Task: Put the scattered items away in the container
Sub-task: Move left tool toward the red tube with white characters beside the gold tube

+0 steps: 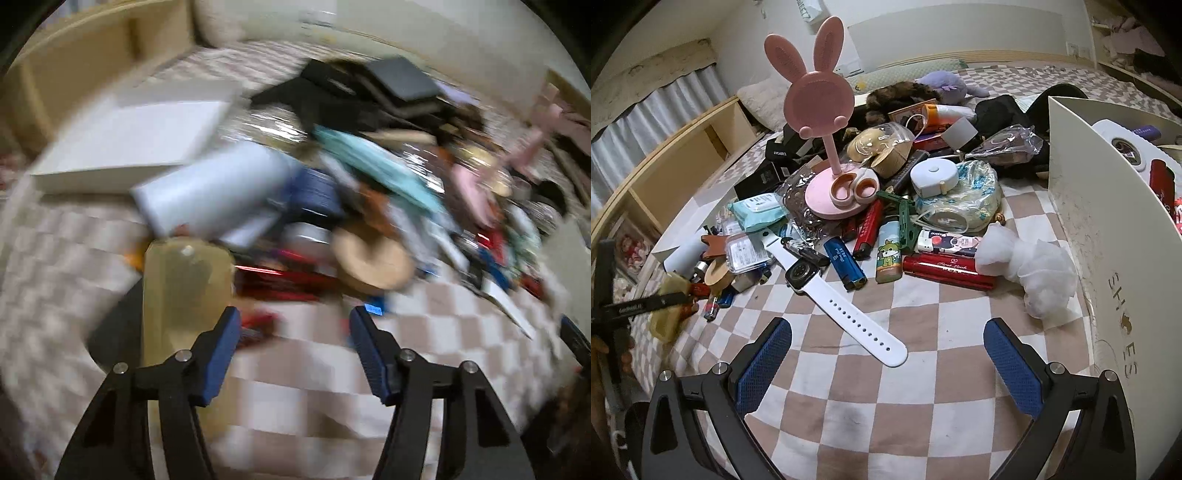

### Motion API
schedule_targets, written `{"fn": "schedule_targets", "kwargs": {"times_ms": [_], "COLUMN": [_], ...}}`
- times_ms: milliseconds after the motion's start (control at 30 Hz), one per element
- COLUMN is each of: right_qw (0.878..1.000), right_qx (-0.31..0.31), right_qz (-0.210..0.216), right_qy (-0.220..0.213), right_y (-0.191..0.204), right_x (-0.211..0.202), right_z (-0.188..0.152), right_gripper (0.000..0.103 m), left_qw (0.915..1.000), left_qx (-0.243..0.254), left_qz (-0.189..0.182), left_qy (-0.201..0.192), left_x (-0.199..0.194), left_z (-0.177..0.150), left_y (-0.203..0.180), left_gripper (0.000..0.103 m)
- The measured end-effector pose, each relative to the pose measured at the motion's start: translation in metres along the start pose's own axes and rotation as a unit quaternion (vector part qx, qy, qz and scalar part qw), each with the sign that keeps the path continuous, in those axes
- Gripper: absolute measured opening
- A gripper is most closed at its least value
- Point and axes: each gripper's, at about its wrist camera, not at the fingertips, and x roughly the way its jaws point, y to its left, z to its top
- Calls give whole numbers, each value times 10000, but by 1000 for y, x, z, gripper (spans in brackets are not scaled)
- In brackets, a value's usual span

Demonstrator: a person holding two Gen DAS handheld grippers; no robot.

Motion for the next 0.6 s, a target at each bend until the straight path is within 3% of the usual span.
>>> {"fn": "schedule_targets", "kwargs": {"times_ms": [200, 433, 467, 533, 600], "right_qw": [10000, 10000, 10000, 9999, 9999], "right_qx": [-36, -31, -16, 13, 21], "right_qz": [51, 75, 86, 107, 135], "right_qy": [15, -8, -10, -15, -13], "right_y": [2, 2, 2, 1, 1], "right_x": [1, 0, -1, -1, -1], "right_z": [0, 0, 0, 0, 0], "right_gripper": [103, 103, 103, 103, 103], "left_qw": [9989, 9963, 9954, 9960, 9955], "left_qx": [-340, -37, 49, 114, 153], "left_qz": [305, 859, 950, 807, 653], "left_qy": [-44, 51, 95, 354, 668], "left_x": [-11, -15, -14, -6, 6], "left_z": [13, 13, 11, 6, 0], "left_y": [44, 38, 34, 26, 15], "left_gripper": [62, 63, 64, 80, 83]}}
